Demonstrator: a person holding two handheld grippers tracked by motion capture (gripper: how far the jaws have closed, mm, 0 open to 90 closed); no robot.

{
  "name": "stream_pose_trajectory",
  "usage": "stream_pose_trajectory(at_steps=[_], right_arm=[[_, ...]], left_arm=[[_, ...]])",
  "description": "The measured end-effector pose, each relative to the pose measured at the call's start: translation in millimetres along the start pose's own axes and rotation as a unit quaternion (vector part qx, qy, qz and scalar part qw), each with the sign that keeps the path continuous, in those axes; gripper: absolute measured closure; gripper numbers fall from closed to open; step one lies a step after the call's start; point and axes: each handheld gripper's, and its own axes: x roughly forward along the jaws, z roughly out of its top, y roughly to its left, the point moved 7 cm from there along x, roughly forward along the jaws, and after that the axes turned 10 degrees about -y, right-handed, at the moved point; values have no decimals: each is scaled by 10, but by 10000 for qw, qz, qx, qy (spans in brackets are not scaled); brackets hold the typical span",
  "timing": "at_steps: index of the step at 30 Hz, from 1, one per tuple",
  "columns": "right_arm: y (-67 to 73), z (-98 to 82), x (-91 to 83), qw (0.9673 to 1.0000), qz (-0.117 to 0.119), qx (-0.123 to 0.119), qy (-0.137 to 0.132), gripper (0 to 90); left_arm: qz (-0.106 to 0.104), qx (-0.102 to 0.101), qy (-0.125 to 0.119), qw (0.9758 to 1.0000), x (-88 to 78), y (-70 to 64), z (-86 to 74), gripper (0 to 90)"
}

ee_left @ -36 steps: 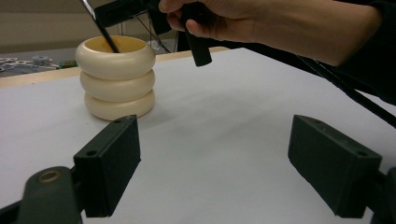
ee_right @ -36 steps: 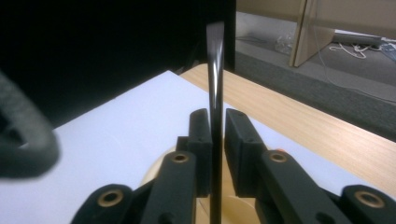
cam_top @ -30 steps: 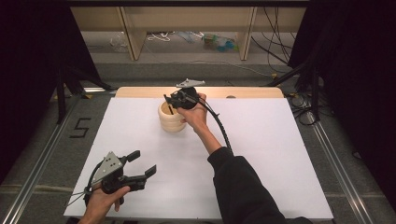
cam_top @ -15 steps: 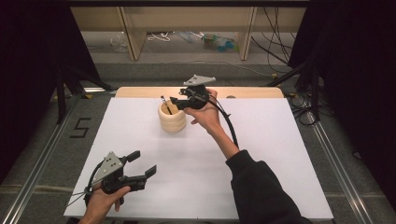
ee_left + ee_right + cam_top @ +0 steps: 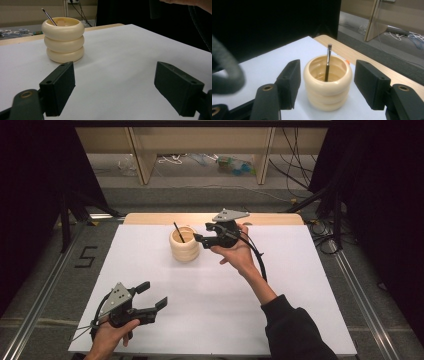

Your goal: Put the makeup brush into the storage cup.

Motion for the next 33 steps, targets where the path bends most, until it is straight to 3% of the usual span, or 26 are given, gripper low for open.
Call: stream_pose_trajectory(at_steps=[7,8,9,33], right_arm=[[-34,-108,-159,9999,-22,36,109,384],[-44,-108,-177,9999,-65,4,84,384],[-41,-110,-190,10000,-38,13,55,384],[108,-217,-407,9998,67,-65,201,328]], left_arm=[[-177,-254,-18,9995,4,-70,-2,169],[-98,-77,-20,9999,0,-31,4,169],[-89,-60,-23,9999,0,-28,6,169],[-113,-60,-55,9999,-1,-29,14,168]])
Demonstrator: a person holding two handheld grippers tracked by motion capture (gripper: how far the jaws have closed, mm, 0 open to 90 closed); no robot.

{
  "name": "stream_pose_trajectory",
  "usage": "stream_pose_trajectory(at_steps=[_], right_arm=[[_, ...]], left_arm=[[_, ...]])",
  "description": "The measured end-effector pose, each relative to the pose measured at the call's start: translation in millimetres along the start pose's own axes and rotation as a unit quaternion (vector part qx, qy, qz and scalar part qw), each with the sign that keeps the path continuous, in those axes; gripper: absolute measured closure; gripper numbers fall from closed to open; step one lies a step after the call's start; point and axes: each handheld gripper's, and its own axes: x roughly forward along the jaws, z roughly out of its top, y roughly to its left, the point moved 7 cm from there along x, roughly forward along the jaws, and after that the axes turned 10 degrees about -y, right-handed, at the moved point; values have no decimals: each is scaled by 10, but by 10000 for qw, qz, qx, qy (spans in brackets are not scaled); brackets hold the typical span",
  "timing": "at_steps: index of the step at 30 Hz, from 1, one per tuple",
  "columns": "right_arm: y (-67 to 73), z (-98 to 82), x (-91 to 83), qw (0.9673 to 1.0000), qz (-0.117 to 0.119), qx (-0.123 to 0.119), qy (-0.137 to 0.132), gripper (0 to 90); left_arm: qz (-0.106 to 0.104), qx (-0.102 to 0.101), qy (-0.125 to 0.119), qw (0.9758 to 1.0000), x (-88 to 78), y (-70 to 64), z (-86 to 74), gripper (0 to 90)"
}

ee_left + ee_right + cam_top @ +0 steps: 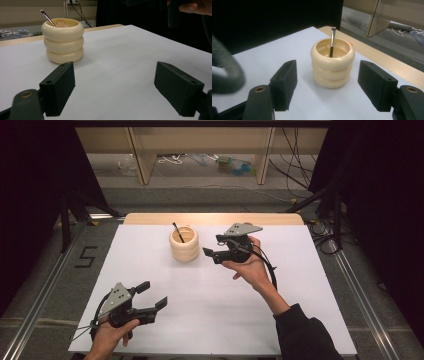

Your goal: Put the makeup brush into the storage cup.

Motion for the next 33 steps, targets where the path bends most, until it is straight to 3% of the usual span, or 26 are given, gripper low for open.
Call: stream_pose_trajectory(at_steps=[19,33], right_arm=[[43,-147,-179,10000,-40,-13,86,311],[48,-289,-280,9998,-52,122,150,266]], left_arm=[[62,53,15,10000,8,13,1,169],[60,59,17,10000,8,13,0,169]])
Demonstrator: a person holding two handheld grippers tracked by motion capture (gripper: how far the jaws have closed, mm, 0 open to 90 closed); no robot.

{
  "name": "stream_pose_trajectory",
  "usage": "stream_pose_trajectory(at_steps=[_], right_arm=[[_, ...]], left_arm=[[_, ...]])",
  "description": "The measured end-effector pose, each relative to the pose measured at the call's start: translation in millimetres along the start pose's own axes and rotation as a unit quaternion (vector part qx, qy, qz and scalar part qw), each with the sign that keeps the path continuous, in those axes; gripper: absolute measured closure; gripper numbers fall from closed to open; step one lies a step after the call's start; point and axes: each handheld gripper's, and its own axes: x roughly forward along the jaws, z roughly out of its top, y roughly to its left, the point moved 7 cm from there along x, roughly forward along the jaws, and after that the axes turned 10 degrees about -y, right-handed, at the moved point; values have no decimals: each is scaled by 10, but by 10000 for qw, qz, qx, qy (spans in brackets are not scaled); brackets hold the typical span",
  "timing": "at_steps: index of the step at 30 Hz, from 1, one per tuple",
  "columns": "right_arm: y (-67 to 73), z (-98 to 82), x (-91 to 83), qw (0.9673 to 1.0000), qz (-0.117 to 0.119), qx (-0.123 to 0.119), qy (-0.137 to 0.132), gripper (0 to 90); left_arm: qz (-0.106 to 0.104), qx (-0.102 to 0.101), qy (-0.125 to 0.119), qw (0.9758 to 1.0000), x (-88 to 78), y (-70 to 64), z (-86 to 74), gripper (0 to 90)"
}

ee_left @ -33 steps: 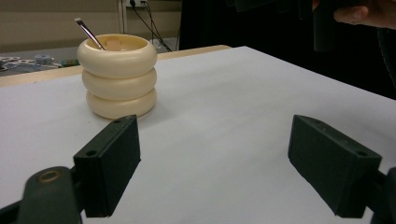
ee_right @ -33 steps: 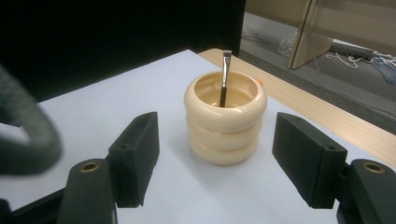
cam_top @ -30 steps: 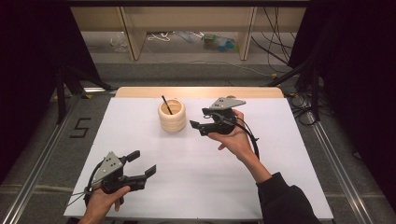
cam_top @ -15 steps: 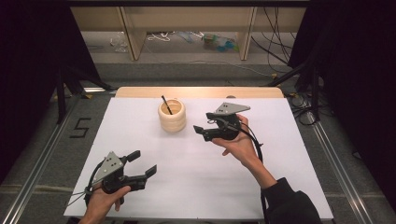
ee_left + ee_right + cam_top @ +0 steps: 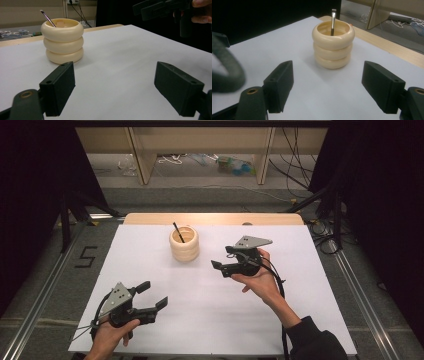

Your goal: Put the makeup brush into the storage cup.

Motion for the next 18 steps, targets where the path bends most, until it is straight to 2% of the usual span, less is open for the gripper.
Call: stream_pose_trajectory(at_steps=[13,18], right_arm=[[25,-36,-142,9998,-95,98,-164,213],[54,-81,-190,9998,-34,129,-177,211]], left_arm=[[-7,-1,-6,10000,-2,-2,1,169],[-6,-4,-10,10000,-2,-1,2,169]])
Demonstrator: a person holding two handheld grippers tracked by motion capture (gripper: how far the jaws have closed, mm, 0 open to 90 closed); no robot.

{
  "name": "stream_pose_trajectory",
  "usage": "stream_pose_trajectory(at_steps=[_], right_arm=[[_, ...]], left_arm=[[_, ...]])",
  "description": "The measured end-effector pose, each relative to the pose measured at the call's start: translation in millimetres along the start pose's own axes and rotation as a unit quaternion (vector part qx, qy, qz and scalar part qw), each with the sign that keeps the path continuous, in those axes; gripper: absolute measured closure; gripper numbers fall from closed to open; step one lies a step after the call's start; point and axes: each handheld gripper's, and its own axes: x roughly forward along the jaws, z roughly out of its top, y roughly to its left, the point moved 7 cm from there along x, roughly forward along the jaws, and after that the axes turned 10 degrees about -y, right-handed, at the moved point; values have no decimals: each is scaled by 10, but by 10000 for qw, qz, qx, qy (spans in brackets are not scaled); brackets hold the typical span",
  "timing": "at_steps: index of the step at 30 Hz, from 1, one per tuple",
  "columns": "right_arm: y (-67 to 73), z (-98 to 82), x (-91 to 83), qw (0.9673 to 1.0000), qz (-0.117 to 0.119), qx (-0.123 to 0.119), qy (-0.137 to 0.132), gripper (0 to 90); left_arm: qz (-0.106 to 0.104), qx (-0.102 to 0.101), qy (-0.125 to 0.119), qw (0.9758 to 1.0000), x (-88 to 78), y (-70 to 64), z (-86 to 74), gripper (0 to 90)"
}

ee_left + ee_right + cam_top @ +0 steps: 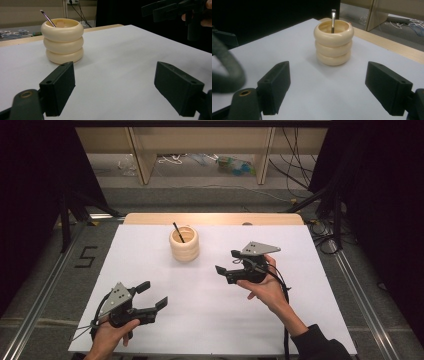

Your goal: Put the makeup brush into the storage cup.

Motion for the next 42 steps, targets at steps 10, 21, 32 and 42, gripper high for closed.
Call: stream_pose_trajectory(at_steps=[10,21,32,42], right_arm=[[33,-104,-115,9999,-37,78,-103,160],[87,-179,-262,9998,9,99,-189,161],[117,-328,-356,9999,-13,124,17,161],[140,-368,-439,9999,-53,111,-18,162]], left_arm=[[-2,28,31,10000,-3,2,-5,169],[1,11,41,10000,0,-3,-10,169],[-15,23,51,10000,1,-5,-13,168],[-17,31,57,10000,2,-5,-15,168]])
